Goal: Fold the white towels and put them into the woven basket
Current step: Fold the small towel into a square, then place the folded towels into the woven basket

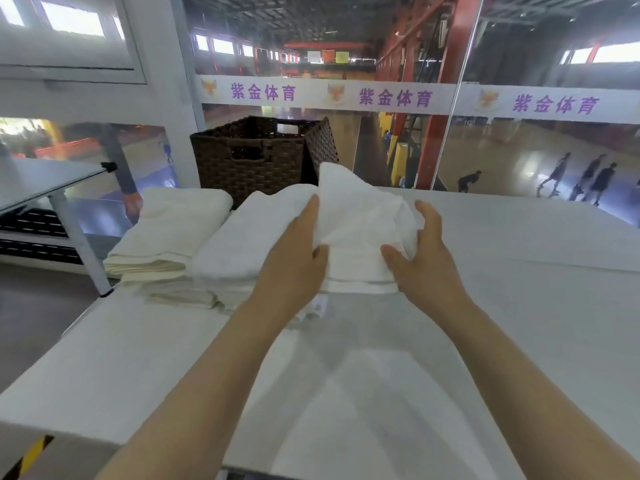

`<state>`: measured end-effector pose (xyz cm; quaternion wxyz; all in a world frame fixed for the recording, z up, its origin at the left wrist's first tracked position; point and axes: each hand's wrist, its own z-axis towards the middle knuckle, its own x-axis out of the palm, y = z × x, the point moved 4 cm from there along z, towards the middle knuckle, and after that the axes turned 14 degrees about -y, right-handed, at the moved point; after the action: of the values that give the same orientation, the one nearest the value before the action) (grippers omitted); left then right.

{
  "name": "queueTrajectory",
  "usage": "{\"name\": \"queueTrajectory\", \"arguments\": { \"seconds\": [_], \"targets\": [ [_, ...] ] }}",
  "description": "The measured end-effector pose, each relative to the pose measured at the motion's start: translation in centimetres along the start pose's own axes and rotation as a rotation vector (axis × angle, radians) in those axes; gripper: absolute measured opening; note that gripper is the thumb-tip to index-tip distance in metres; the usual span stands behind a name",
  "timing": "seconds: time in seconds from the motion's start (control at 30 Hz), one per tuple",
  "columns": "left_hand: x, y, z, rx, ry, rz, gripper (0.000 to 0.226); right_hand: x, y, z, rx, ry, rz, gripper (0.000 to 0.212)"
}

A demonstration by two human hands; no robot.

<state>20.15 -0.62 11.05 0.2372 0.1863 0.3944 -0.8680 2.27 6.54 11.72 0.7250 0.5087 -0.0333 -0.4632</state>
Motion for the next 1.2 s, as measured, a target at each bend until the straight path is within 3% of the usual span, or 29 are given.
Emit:
{"name": "queueTrajectory", "arguments": {
  "seconds": [0.13,0.27,0.33,0.43,0.53,0.57,0.67,0.77,0.87,0.93,1.1,1.2],
  "targets": [
    [-5.9,0.7,3.4,0.021,-0.152,0.021,0.074,2.4,5.5,2.0,-0.203,-0.030,0.061,0.040],
    [-9.1,3.8,7.1,-0.039,-0.190,0.046,0.070,6.8,9.0,3.8,-0.292,0.052,0.066,0.040],
    [-9.2,6.3,8.7,-0.059,-0.135,0.112,0.064,9.6,9.5,4.2,-0.291,0.136,0.028,0.046],
    [-7.3,10.7,9.2,-0.114,0.076,0.223,0.052,13.6,8.5,3.7,-0.249,0.332,-0.123,0.053],
    [-5.5,14.2,7.6,-0.190,0.173,0.371,0.060,14.5,7.4,3.4,-0.384,0.216,-0.491,0.055],
    [-5.2,14.6,7.3,-0.139,0.160,0.381,0.058,14.5,7.3,3.4,-0.441,0.161,-0.545,0.056],
    [-4.8,14.5,6.9,0.055,0.141,0.356,0.057,15.1,6.7,3.2,-0.540,0.195,-0.508,0.058],
    [-4.8,14.8,7.0,-0.057,0.214,0.228,0.051,15.6,5.9,3.0,-0.533,0.288,-0.492,0.058],
    [-5.1,14.6,6.8,-0.161,0.234,0.135,0.043,14.9,6.0,3.3,-0.482,0.251,-0.424,0.066],
    [-5.1,13.8,7.0,-0.115,0.256,0.207,0.045,14.6,6.2,3.4,-0.483,0.211,-0.393,0.071],
    [-5.3,13.0,8.4,-0.129,0.388,0.438,0.055,14.4,6.0,4.0,-0.562,0.277,-0.428,0.052],
    [-5.8,12.8,10.3,-0.157,0.412,0.479,0.038,13.4,6.6,5.7,-0.663,0.205,-0.397,0.043]
  ]
}}
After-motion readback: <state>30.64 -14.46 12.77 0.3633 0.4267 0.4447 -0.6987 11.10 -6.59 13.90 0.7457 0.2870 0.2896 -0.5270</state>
